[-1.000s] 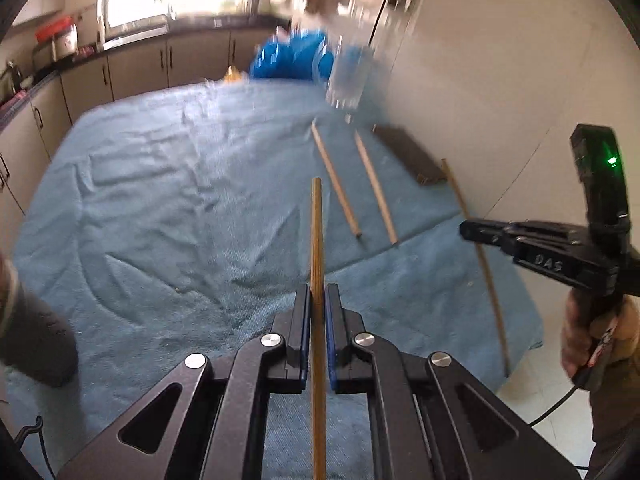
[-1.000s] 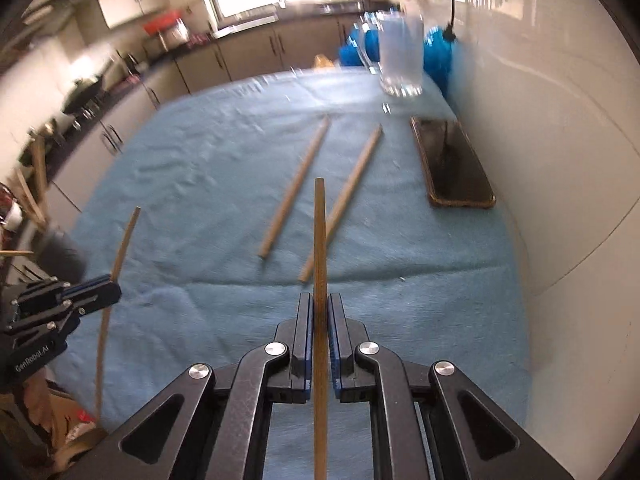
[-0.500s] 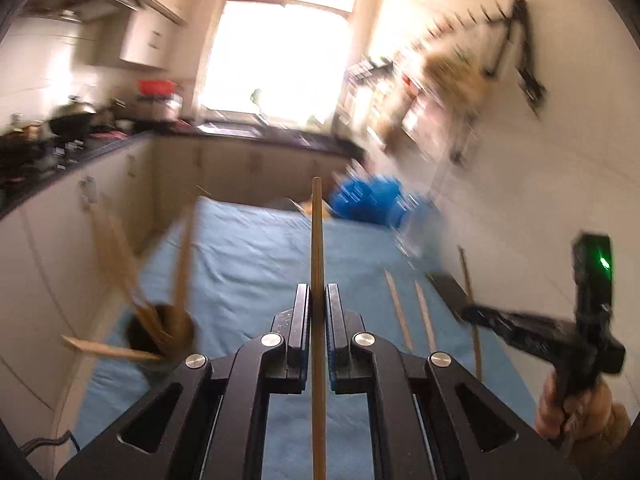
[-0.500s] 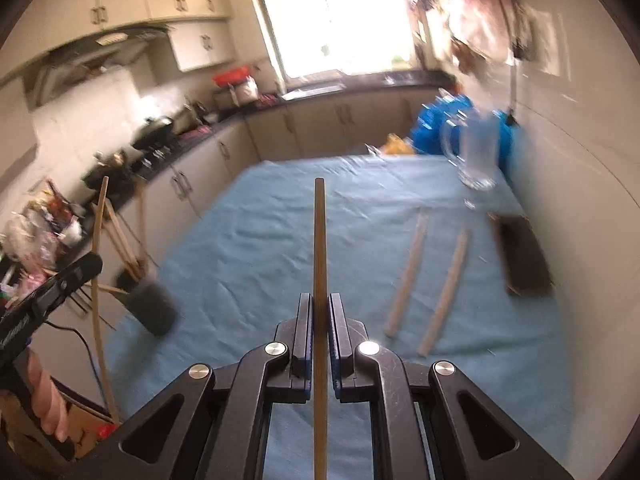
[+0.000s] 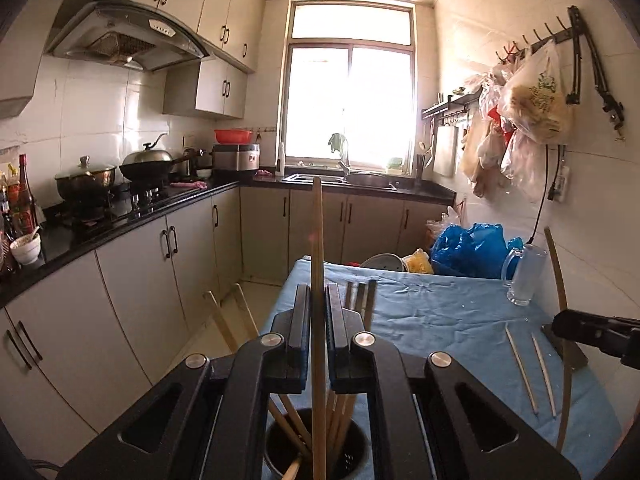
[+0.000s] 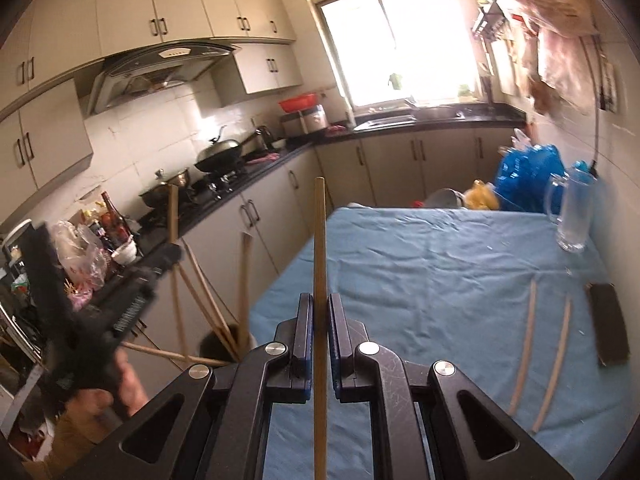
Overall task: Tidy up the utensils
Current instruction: 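Carry both held chopsticks upright to the black cup and lower them in, then open both grippers to release the chopsticks into the black cup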
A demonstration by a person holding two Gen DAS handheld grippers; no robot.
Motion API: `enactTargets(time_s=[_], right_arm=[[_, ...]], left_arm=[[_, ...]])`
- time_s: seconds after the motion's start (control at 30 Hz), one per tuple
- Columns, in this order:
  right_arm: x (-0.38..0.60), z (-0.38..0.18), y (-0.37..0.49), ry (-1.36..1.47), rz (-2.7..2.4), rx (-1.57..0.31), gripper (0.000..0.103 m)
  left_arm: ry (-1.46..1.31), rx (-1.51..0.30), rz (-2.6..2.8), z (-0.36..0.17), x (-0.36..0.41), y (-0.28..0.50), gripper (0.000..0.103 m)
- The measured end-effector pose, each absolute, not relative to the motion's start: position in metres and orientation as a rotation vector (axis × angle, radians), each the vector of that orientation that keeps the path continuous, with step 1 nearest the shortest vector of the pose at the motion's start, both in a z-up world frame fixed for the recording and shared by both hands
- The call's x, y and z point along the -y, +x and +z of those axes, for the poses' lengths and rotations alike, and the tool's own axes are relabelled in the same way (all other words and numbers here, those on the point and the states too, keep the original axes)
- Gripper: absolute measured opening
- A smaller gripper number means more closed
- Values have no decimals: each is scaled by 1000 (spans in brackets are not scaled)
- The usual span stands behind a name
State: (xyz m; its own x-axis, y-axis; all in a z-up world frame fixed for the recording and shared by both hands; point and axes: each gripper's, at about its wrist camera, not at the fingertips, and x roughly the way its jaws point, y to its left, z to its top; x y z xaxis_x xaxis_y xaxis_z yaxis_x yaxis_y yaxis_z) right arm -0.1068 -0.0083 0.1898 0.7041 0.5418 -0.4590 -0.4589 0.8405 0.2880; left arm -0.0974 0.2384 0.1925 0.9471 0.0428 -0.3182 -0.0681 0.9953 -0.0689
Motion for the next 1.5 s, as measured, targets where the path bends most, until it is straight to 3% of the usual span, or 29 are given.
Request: enactTargets(time_s=[0.53, 1.1, 1.17, 1.2, 1.3, 1.4, 1.5], right_arm=[[-84, 203, -41, 342, 683, -460, 8], [-116, 162, -24, 280, 616, -439, 9], [-115, 161, -26, 276, 618, -446, 11], [-113, 160, -26, 274, 615, -450, 16], [-107, 159, -30, 278, 604, -454, 45], [-96, 160, -37, 281, 582, -447, 49], [-82, 160, -42, 285, 562, -454, 52]], left_arm=[[-285, -137, 129, 207, -287, -95, 6], [-258, -209, 140, 183, -283, -86, 8], [-257, -224, 142, 183, -283, -86, 13], [-258, -226, 145, 183, -283, -87, 21], [-273, -215, 158, 186, -284, -97, 41], [-290, -197, 176, 191, -284, -110, 53], [-299, -204, 180, 194, -281, -122, 54]])
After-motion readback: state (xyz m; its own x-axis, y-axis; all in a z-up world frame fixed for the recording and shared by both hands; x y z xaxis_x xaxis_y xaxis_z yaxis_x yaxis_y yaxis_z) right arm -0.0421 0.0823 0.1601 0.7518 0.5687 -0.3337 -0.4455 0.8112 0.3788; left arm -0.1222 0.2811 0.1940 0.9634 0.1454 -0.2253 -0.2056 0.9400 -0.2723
